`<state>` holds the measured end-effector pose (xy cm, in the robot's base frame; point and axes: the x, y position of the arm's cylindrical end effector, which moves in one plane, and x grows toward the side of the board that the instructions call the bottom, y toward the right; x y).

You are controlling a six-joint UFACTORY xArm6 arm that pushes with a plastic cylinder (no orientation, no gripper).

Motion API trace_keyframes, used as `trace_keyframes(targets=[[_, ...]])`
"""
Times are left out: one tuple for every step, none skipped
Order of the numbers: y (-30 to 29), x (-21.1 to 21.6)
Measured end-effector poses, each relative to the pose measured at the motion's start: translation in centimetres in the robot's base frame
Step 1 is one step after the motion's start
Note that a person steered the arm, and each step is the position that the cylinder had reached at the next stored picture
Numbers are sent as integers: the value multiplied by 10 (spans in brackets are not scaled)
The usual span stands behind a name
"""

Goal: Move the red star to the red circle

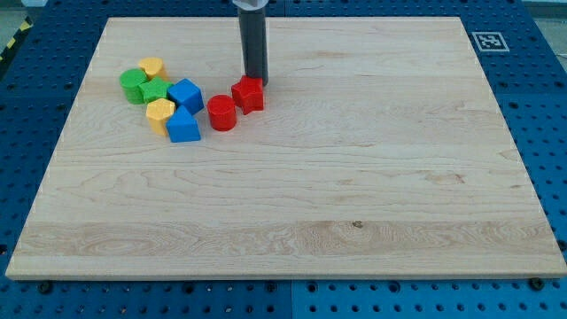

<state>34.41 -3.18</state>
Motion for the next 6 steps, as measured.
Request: trace_keyframes(targets=[[40, 9], [46, 22], [41, 23], [21, 22], [-3, 23], [-19, 23]])
